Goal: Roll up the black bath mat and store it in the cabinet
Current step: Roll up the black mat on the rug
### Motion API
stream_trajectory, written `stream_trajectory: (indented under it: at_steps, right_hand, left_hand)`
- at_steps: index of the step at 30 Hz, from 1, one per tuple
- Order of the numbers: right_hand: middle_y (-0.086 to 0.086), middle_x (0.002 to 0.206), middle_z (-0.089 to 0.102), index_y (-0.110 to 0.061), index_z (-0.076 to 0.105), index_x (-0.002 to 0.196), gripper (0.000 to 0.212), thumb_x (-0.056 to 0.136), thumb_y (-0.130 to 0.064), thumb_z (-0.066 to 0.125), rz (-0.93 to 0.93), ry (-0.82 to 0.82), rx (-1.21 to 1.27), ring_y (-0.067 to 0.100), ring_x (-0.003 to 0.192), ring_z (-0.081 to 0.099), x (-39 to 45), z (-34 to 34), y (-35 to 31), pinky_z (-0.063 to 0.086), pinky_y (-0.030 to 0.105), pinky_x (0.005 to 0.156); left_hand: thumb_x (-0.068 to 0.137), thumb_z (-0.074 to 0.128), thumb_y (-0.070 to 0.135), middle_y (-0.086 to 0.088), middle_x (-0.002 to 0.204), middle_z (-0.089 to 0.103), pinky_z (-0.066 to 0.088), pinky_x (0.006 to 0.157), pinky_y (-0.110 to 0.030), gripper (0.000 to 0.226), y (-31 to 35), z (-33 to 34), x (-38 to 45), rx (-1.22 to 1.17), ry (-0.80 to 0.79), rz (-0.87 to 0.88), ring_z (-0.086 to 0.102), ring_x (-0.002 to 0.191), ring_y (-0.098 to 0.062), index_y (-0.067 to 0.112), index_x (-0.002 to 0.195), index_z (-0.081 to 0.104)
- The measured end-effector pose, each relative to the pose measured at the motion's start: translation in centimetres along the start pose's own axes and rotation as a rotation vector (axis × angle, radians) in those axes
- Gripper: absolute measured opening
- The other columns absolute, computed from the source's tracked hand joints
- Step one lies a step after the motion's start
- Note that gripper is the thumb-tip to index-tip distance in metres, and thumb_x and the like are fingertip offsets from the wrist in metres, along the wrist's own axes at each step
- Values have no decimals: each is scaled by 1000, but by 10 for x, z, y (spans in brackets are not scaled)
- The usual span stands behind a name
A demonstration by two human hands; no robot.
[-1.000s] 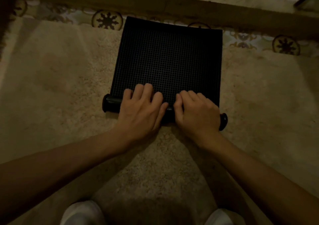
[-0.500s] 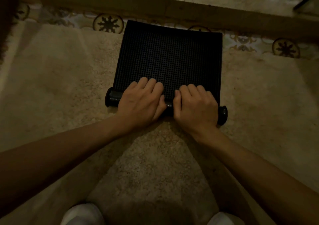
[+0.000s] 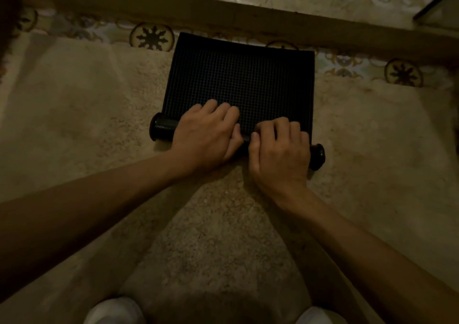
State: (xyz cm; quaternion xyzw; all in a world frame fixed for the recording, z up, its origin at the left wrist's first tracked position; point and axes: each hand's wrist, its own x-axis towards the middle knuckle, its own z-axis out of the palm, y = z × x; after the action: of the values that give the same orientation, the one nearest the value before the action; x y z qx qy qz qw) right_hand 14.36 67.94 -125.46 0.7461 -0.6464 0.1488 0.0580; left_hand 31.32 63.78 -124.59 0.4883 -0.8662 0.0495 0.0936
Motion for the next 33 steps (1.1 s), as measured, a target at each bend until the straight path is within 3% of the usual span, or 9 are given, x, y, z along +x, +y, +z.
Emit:
stream_trajectory:
  at_steps: [3,8,11,17,23,26,33]
  right_hand:
    - [11,86,59,-10,58,91,32,97,-33,38,8,-69,-17,30,78,52,18,1,0,38,42,65]
    - [3,72,57,-17,50,75,35,95,-39,32,55,-170,51,23,67,52,52,5,8,35,34,55]
    - [6,80,60,-15,56,82,37,97,-40,34,63,-142,52,22,72,52,56,7,9,35,34,57]
    - [13,92,56,-9,55,97,30,100,-33,37,-2,-37,-67,32,82,49,48,10,8,35,44,69]
    - [-2,70,47,-18,43,76,23,92,-34,37,15,-107,84,19,64,44,77,11,14,29,34,57]
    - [-5,64,45,-18,46,72,29,92,-37,37,49,-154,118,18,58,48,86,14,17,31,31,51]
    - [14,96,57,-10,56,103,35,103,-36,33,126,-21,-39,31,84,52,62,13,5,39,43,66]
  left_hand:
    - [101,27,35,-9,87,57,36,64,-39,35,-3,-1,8,-32,3,-10,50,77,-26,12,94,53]
    - [98,42,37,-12,95,54,34,70,-43,29,-12,2,-4,27,127,-73,46,84,-31,10,99,52]
    - [99,40,42,-13,99,58,35,72,-44,37,-20,9,-3,-3,119,-21,50,85,-32,9,104,57]
    - [96,39,39,-10,87,59,31,65,-40,32,-29,14,23,32,94,-24,49,79,-28,11,93,54]
    - [100,35,35,-12,94,57,33,66,-39,31,-27,10,35,-1,96,-43,49,83,-28,10,96,53]
    - [102,35,36,-13,102,54,35,73,-44,31,-24,15,21,42,120,-101,47,88,-31,10,102,53]
    - [101,32,34,-10,90,60,33,65,-39,32,-36,11,48,30,108,-28,50,82,-28,11,95,54]
